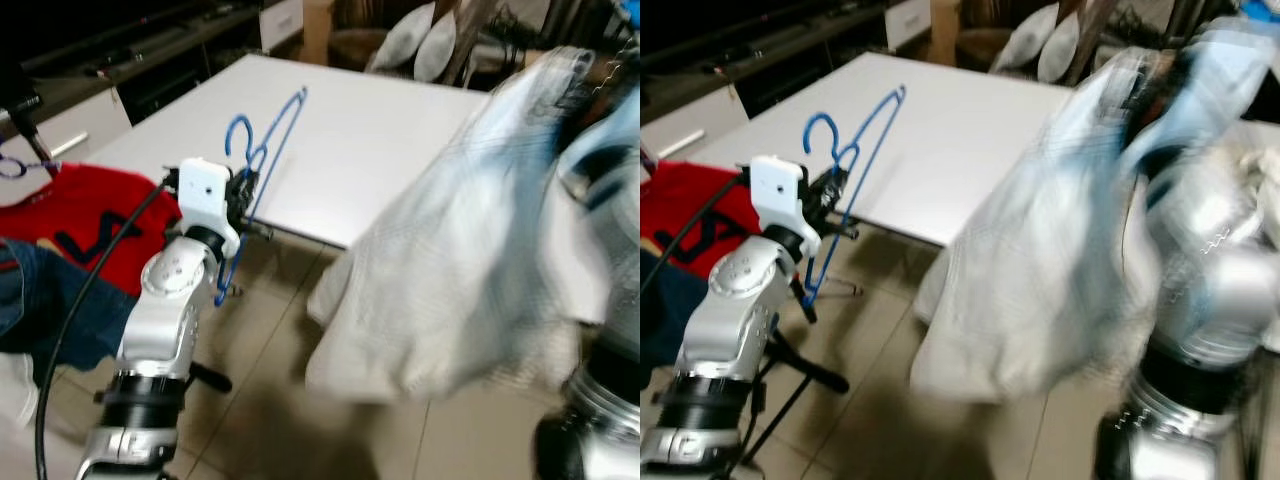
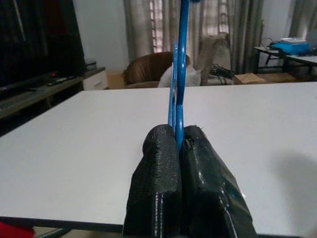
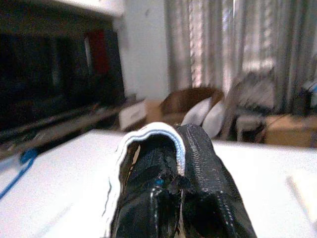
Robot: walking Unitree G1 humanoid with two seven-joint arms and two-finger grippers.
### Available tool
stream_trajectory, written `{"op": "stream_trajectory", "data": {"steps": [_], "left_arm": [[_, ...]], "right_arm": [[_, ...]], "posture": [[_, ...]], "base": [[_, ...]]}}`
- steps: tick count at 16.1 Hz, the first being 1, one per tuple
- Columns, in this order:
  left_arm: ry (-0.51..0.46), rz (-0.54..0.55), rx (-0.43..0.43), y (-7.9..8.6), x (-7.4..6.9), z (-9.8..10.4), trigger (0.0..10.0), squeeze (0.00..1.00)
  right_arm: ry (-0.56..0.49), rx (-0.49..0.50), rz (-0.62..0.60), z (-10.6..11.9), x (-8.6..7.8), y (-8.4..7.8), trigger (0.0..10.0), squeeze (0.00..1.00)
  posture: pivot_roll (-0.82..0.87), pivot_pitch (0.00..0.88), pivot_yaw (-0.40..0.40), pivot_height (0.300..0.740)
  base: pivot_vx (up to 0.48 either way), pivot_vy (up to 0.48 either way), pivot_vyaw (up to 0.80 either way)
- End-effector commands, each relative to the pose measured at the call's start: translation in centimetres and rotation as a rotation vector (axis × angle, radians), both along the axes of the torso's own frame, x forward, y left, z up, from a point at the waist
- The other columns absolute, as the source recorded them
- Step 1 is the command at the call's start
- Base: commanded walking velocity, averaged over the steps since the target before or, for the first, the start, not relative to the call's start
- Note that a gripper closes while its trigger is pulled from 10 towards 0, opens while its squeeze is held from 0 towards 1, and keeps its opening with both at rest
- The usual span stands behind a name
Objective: Hang hanger
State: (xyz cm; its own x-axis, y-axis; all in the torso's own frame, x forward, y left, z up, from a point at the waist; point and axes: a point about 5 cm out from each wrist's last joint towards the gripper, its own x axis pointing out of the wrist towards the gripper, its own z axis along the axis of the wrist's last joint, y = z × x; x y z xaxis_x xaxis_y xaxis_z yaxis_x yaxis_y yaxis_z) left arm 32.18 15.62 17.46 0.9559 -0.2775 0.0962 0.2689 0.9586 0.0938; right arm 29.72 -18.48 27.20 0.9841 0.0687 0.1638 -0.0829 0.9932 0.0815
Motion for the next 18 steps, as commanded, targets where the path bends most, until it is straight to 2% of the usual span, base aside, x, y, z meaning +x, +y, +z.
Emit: {"op": "stream_trajectory", "data": {"steps": [1, 3, 8, 12, 16, 18], "left_arm": [[0.014, 0.026, 0.005, 0.9, -0.2, -0.2, 10.0, 0.00], [0.019, 0.030, 0.001, 0.9, -0.2, -0.2, 10.0, 0.00], [0.024, 0.047, 0.001, 1.1, -0.4, -0.5, 10.0, 0.00], [0.003, 0.110, 0.017, 2.6, -0.2, 0.0, 10.0, 0.00], [-0.012, 0.126, 0.025, 3.3, 0.0, 0.6, 10.0, 0.00], [-0.014, 0.123, 0.025, 3.2, 0.1, 0.7, 10.0, 0.00]], "right_arm": [[-0.029, -0.021, 0.047, 0.5, -0.4, 1.5, 10.0, 0.00], [-0.043, -0.023, 0.097, 0.8, -0.5, 2.4, 10.0, 0.00], [-0.035, -0.051, 0.164, 0.5, -1.0, 3.1, 10.0, 0.00], [-0.019, -0.090, 0.306, 0.4, -1.3, 4.6, 10.0, 0.00], [-0.014, -0.105, 0.342, 0.4, -0.9, 5.0, 10.0, 0.00], [0.004, -0.119, 0.364, 0.4, 0.0, 5.4, 10.0, 0.00]], "posture": [[-0.06, 0.000, 0.000, 0.740], [-0.06, 0.000, 0.001, 0.740], [-0.06, 0.000, -0.014, 0.740], [-0.06, 0.000, -0.022, 0.740], [-0.06, 0.000, -0.020, 0.740], [-0.06, 0.000, -0.018, 0.740]], "base": [[0.394, 0.000, 0.00], [0.403, 0.000, 0.22], [0.405, 0.000, 0.44], [0.406, 0.000, 0.00], [0.406, 0.000, 0.00], [0.409, 0.000, 0.00]]}}
